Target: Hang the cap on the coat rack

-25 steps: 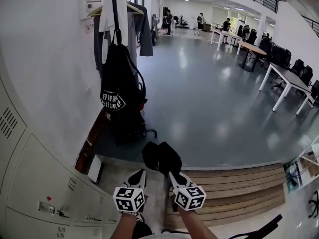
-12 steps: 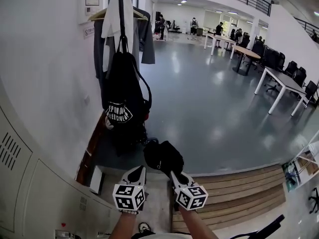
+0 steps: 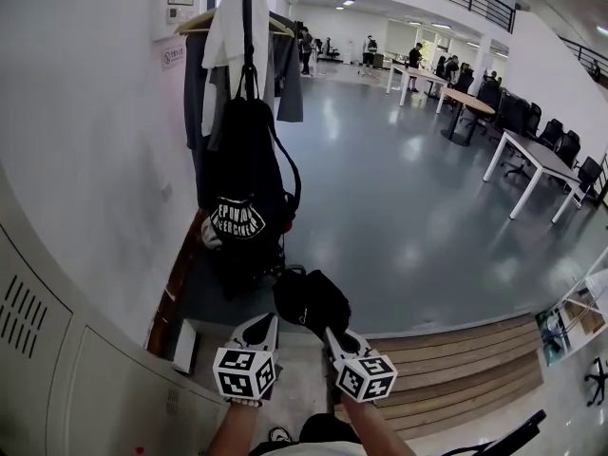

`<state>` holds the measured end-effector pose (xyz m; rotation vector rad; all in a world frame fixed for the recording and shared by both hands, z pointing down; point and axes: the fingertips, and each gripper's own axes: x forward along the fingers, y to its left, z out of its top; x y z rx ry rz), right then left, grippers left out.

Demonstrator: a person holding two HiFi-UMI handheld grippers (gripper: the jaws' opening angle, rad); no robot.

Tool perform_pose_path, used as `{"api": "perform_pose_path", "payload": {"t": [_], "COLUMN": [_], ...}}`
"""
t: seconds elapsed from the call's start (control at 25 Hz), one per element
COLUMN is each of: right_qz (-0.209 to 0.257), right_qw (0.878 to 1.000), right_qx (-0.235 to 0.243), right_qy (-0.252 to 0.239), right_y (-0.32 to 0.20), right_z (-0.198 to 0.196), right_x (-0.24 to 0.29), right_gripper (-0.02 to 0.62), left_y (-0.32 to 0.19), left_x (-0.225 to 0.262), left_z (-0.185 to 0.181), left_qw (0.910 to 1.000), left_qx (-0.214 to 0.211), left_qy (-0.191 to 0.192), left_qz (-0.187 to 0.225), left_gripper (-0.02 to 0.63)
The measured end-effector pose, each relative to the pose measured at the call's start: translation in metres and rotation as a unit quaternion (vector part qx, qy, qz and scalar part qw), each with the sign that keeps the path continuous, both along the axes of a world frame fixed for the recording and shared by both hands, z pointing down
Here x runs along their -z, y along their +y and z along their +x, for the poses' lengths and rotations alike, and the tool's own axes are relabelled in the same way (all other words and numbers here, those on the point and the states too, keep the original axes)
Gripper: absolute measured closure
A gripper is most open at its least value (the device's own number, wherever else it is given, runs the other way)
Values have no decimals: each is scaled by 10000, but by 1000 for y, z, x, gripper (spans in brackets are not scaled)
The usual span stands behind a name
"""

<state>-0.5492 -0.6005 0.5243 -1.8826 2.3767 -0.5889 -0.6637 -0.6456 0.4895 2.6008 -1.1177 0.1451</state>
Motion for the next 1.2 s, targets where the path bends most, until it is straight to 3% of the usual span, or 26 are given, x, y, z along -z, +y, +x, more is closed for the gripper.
{"api": "perform_pose_path", "payload": {"t": [0.28,0.68,0.92,1.2], "right_qz": [92,659,1244,1987], "right_qw": [9997,9970,9920,9767], "right_qx": [-234,-374,-92,636], "right_qy": [1,-132,-209,-497], "right_y": [-27,-112,-175,-240], "right_z": [22,92,122,130], "right_x": [3,48,99,163], "right_gripper": [575,575,577,575], "left_y": [-24,-108,-171,-231], "left_x": [-1,39,73,115], "left_z": [15,69,95,113], "left_qw": [9999,9992,9979,9927], "left_qx": [-154,-116,79,514], "left_qy": [67,73,3,-82], "left_qz": [-29,379,649,1091], "left_gripper": [601,601,601,601]}}
